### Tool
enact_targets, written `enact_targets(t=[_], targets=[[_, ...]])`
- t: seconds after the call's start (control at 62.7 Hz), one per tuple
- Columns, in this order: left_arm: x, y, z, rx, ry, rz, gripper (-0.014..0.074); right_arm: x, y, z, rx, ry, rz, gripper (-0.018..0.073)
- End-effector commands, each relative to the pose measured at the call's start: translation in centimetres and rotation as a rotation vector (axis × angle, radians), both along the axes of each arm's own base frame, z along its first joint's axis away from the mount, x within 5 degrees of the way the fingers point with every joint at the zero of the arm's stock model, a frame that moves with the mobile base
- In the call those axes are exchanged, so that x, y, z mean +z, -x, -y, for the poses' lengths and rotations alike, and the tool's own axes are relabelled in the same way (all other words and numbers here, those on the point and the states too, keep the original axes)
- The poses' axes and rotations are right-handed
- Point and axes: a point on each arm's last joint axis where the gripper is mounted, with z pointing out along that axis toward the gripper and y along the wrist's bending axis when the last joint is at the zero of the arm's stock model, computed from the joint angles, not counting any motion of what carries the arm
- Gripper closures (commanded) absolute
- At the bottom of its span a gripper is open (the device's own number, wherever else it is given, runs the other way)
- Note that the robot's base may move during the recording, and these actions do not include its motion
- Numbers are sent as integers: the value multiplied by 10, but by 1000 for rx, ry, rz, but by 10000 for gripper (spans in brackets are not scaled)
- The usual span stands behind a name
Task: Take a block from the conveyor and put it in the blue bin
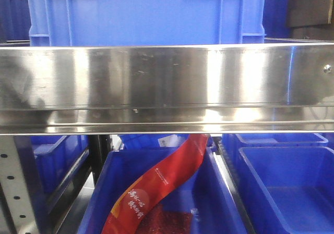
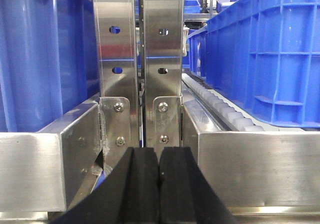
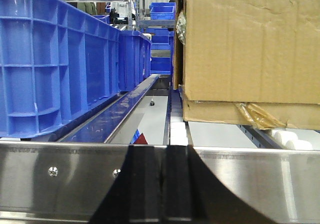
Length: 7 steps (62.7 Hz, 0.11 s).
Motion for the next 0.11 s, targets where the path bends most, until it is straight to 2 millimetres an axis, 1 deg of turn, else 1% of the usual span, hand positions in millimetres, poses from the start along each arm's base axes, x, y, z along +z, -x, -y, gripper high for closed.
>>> enact_targets(t=[0.0, 0.096], targets=[[2, 1, 0, 5, 7, 18, 707, 2, 1, 0, -5, 0, 26, 721], [2, 1, 0, 5, 7, 18, 707, 2, 1, 0, -5, 0, 26, 721]])
